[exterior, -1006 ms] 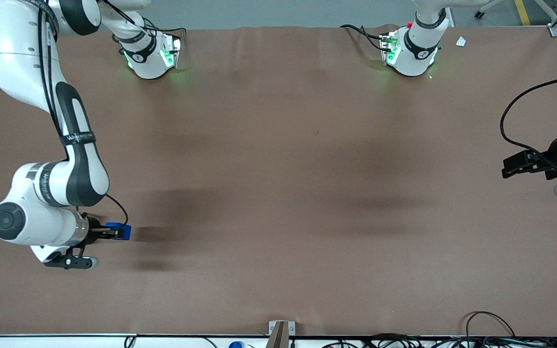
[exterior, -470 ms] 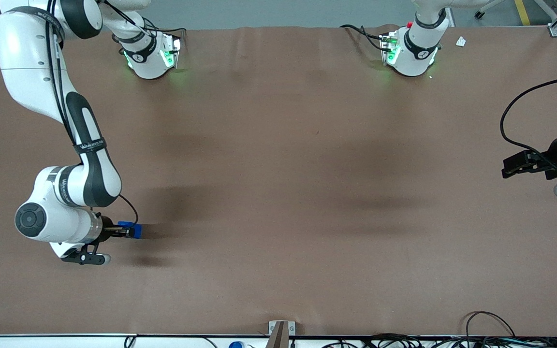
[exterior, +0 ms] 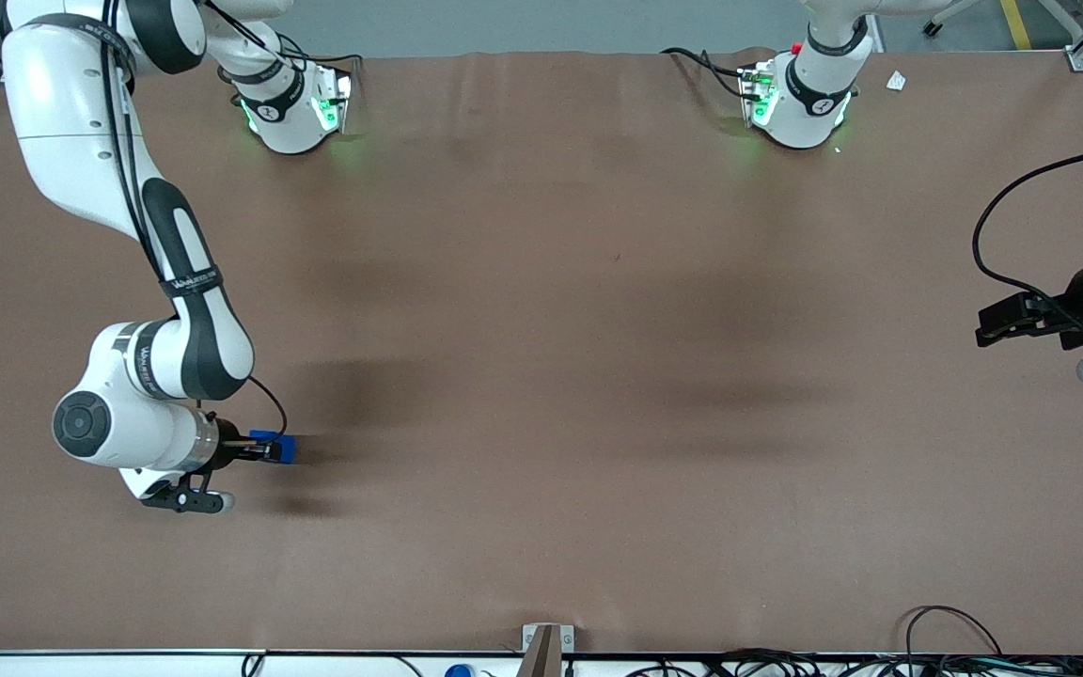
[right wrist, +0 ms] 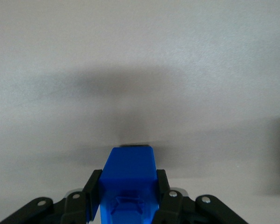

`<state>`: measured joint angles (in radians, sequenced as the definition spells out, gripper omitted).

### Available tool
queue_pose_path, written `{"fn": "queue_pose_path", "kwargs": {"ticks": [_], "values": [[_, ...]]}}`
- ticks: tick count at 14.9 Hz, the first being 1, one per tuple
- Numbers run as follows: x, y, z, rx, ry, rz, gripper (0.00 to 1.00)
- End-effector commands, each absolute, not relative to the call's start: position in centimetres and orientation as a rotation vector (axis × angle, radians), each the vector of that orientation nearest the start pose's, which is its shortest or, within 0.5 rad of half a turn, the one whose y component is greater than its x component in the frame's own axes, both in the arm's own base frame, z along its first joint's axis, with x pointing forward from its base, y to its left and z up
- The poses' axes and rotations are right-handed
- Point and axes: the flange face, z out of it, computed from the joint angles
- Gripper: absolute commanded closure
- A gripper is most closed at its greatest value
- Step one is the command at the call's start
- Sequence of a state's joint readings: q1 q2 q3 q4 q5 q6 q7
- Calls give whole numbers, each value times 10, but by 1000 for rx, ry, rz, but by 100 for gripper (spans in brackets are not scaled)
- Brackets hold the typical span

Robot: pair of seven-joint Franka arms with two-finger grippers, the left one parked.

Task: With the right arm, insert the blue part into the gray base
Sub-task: 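Carry the blue part beside the gray base and lower it onto the table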

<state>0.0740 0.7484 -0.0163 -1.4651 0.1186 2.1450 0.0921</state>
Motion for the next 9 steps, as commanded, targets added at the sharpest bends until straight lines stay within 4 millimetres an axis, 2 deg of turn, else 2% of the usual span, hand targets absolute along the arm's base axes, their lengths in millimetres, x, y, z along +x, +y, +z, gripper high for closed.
{"fn": "queue_pose_path", "kwargs": {"ticks": [1,4,5,7,8,9], "values": [[703,57,230,-3039,167,122,99],[702,64,229,-3040,213,125,94],[701,68,227,-3041,226,131,80],[702,68,226,-3040,272,126,39],[702,67,227,-3037,285,120,11],[703,65,228,-3036,290,113,0]]}}
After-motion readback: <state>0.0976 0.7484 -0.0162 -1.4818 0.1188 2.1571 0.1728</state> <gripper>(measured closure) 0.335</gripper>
